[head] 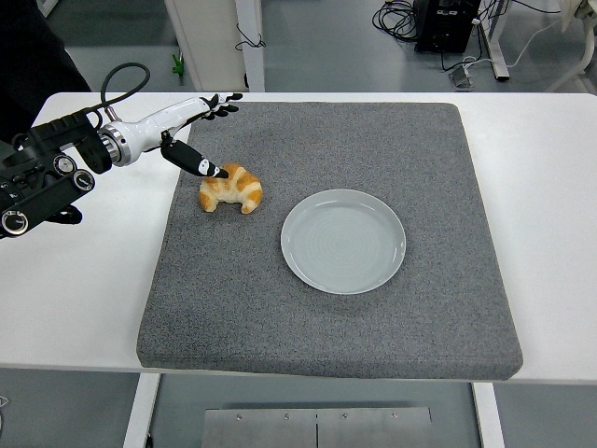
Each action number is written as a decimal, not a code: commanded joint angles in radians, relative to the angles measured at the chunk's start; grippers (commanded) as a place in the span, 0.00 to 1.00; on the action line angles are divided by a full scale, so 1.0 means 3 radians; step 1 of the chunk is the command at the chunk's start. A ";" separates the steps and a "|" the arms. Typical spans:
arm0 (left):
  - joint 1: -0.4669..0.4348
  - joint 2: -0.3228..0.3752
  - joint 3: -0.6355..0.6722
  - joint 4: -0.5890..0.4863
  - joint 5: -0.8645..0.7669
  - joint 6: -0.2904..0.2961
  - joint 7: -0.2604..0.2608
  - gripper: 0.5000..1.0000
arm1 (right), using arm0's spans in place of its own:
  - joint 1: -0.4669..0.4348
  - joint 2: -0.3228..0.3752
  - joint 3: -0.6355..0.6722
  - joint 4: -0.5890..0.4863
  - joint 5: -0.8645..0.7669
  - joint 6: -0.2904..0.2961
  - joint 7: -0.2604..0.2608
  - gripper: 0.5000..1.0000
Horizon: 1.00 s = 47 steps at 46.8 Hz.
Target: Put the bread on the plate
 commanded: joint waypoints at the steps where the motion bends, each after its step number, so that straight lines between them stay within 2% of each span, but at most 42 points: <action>1: 0.0003 0.0001 0.0031 0.0001 0.0134 0.0000 -0.0121 0.92 | 0.0001 0.0000 0.0001 0.0000 0.0000 0.0002 -0.0002 1.00; 5: 0.0023 0.0016 0.0047 0.0001 0.0267 0.0010 -0.0218 0.92 | 0.0001 0.0000 -0.0004 0.0000 0.0000 -0.0003 -0.0002 1.00; 12: 0.0033 0.0016 0.0077 0.0006 0.0349 0.0117 -0.0244 0.91 | -0.0004 0.0000 0.0001 0.0000 0.0000 0.0002 0.0003 1.00; 22: 0.0023 0.0001 0.0435 0.0016 0.0350 0.0501 -0.0249 0.91 | 0.0001 0.0000 0.0001 0.0000 0.0000 0.0002 0.0003 1.00; 35: 0.0023 -0.0035 0.0461 0.0062 0.0344 0.0511 -0.0254 0.91 | 0.0001 0.0000 0.0001 0.0000 0.0000 -0.0003 0.0003 1.00; 47: 0.0023 -0.0183 0.0548 0.0210 0.0344 0.0542 -0.0249 0.88 | -0.0004 0.0000 0.0001 0.0000 0.0000 -0.0003 -0.0002 1.00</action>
